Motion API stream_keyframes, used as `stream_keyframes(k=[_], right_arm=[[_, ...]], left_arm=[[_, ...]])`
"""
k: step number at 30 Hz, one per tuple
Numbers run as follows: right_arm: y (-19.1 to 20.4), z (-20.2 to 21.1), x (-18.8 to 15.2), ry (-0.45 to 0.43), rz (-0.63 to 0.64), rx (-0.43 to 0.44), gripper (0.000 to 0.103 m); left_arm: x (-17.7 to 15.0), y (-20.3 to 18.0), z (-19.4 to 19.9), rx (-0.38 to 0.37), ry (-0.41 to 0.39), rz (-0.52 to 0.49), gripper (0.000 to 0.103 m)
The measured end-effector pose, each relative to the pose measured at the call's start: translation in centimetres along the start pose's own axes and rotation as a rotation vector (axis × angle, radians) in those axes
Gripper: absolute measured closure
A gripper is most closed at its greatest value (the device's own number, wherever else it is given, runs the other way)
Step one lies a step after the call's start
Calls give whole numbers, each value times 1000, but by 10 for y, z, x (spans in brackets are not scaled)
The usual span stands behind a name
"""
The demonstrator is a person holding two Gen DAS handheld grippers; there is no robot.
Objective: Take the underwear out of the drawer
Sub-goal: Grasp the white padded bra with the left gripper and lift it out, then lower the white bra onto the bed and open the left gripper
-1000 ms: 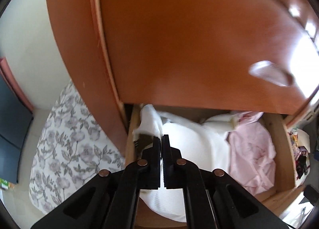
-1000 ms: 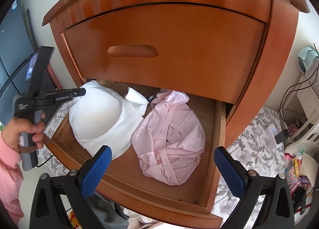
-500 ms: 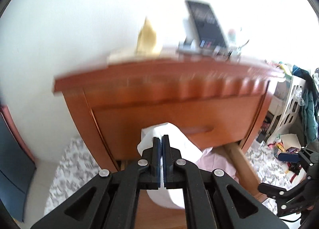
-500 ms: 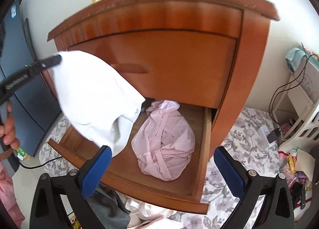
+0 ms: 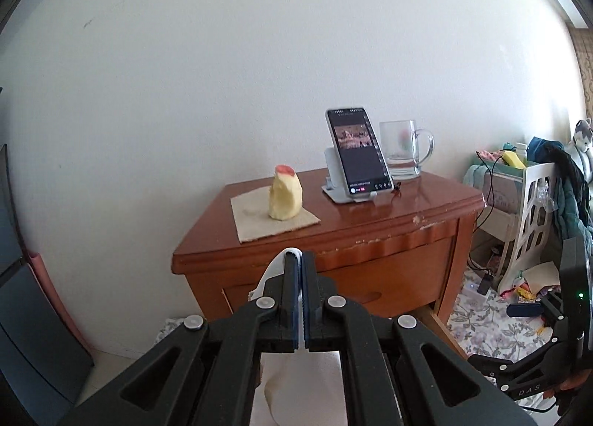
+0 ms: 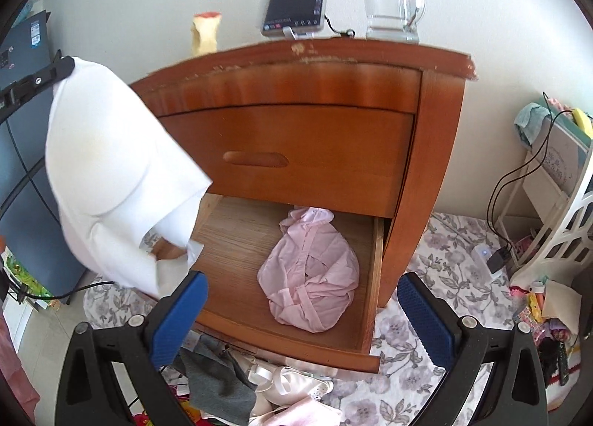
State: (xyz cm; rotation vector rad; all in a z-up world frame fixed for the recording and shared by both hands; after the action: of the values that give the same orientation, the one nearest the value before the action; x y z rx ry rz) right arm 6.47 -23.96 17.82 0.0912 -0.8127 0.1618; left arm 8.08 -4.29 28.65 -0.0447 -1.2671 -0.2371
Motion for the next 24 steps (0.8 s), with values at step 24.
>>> stream_keyframes(k=[24], right_arm=[[6,50,-3,-70,3,-5,0]], left_arm=[[24,10,152,-31,-201,-63,102]])
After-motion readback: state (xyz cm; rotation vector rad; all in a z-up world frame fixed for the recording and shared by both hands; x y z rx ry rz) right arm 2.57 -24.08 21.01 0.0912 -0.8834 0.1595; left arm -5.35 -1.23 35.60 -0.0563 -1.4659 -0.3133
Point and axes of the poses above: each gripper's, at about its wrist camera, not at the fingertips, and z roughly against the way its jaws point, y to its left, x to its top, the point moved 5 cm from there along -z, roughly the way its jaws point, and after that the axes turned 3 degrees about z, right-handed, at the moved point
